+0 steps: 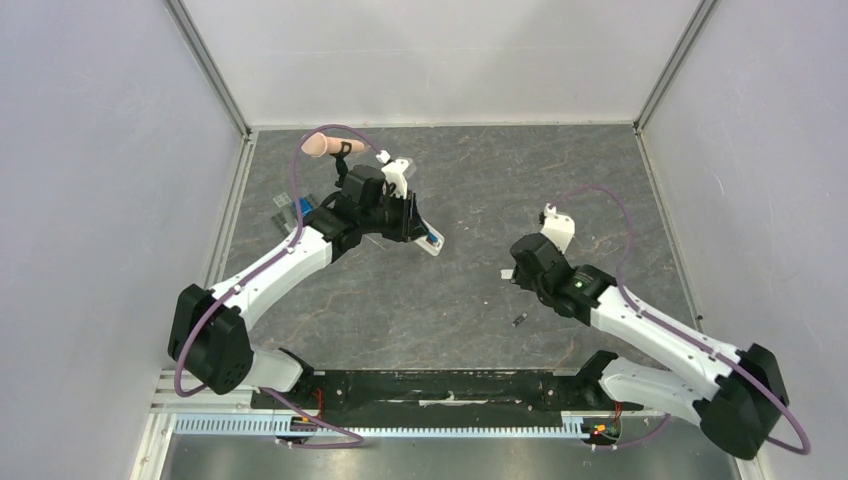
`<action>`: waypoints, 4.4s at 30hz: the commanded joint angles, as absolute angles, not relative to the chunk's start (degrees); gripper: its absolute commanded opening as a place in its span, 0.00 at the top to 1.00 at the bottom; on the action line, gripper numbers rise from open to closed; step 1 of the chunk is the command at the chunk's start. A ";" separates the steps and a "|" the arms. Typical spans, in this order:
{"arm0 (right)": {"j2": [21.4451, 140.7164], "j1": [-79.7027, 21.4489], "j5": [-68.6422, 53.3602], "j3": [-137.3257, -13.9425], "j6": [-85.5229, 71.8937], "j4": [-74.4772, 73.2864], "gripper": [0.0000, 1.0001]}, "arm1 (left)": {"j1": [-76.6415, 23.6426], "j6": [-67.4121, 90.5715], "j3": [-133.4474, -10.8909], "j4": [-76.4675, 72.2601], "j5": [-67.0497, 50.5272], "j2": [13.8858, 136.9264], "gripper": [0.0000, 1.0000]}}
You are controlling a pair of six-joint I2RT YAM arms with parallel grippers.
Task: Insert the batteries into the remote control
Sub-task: Adjust the battery at the center of the board, then pick up the battery from the center of the board, then load the battery into the remote control.
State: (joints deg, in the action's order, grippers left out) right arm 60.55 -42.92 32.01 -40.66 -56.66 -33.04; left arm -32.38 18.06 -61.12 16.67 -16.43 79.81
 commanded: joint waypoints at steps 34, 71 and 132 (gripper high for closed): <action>63.77 -42.27 1.09 -35.55 38.52 -38.32 0.50 | -27.03 18.19 -67.24 15.61 -14.50 82.96 0.98; 70.84 -44.29 -2.70 -33.97 42.01 -33.93 0.58 | -24.32 18.80 -69.13 13.88 -18.75 87.45 0.98; 63.30 -45.89 0.17 -60.82 -16.81 -38.86 1.00 | -29.23 37.35 -59.66 -6.86 -63.65 96.03 0.98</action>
